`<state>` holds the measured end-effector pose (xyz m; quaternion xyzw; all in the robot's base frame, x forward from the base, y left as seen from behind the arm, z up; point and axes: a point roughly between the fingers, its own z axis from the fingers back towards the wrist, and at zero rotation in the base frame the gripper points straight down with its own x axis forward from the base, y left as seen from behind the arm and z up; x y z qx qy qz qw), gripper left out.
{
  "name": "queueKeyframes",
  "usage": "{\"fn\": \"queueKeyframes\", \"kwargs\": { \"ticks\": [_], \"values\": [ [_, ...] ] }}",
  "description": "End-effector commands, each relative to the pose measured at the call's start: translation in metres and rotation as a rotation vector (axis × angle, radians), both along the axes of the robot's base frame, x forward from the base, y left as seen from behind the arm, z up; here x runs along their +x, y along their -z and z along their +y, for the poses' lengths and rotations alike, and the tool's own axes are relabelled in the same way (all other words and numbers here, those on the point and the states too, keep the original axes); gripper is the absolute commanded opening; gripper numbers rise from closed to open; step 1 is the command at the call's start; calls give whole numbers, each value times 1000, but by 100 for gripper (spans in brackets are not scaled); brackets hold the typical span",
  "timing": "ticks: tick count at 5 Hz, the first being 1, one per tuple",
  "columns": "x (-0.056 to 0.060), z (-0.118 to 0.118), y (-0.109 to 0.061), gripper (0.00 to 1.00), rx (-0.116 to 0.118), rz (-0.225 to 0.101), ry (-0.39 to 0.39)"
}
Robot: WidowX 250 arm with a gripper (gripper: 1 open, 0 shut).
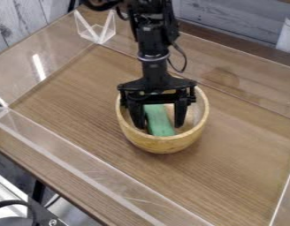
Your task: Remove the green block from inside the brown bowl and put it on the table
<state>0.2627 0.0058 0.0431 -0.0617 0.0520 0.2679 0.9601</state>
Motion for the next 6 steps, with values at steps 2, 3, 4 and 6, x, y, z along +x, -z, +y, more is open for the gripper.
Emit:
{"fn": "queueKeyframes", "kwargs": {
  "ticks": [2, 3, 4, 6],
  "values": [
    [15, 4, -24, 100, -6, -99, -8],
    [16, 5, -24, 100, -7, -103, -9],
    [17, 5, -23, 100, -8, -106, -10],
    [19, 5, -13, 0, 0, -105, -20]
  ]
}}
